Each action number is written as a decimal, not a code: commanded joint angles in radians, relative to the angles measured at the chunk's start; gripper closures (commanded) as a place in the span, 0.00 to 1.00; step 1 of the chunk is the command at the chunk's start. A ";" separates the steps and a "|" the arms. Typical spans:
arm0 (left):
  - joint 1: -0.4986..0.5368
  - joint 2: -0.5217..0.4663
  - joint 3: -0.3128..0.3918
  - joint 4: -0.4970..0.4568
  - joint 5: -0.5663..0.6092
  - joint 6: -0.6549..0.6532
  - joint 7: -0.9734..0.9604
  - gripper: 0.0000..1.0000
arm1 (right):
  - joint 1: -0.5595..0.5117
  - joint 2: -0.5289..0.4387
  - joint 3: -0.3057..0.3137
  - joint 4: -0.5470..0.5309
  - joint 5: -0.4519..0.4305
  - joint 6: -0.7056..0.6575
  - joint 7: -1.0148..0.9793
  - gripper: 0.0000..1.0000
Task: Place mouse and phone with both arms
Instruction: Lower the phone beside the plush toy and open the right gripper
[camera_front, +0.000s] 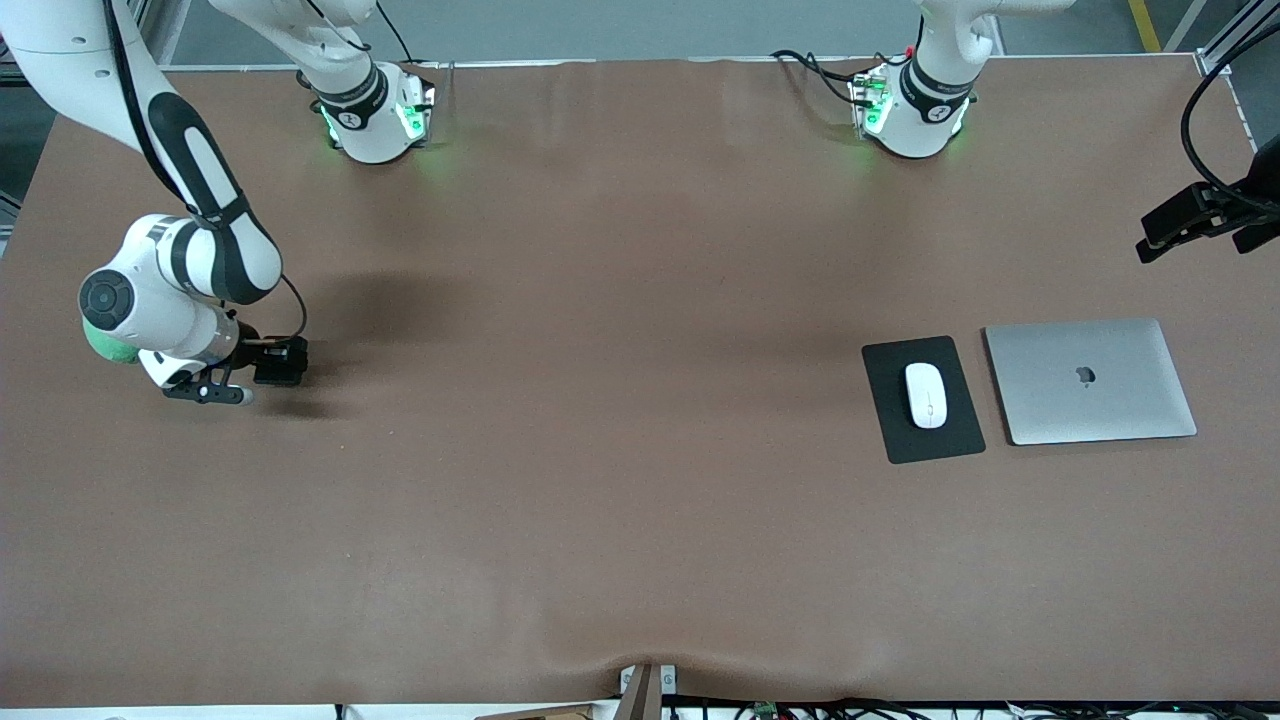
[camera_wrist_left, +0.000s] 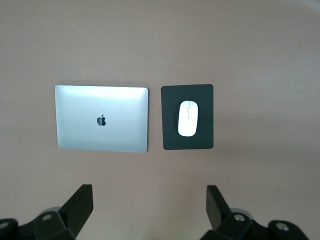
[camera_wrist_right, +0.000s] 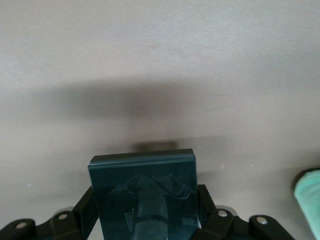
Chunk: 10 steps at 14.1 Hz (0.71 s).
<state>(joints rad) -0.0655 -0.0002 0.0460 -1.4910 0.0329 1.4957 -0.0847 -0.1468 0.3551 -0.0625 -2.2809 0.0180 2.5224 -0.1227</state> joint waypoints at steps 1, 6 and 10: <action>-0.005 -0.006 0.005 -0.003 -0.036 0.009 -0.010 0.00 | -0.036 -0.005 0.009 -0.039 -0.018 0.052 -0.043 1.00; -0.005 -0.007 0.003 -0.003 -0.036 0.008 -0.010 0.00 | -0.045 0.005 0.006 -0.051 -0.018 0.053 -0.074 1.00; -0.005 -0.007 0.003 -0.005 -0.036 0.008 -0.010 0.00 | -0.046 0.007 0.006 -0.048 -0.018 0.039 -0.075 0.33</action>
<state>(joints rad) -0.0655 -0.0002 0.0460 -1.4910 0.0164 1.4957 -0.0847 -0.1711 0.3761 -0.0661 -2.3152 0.0153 2.5588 -0.1829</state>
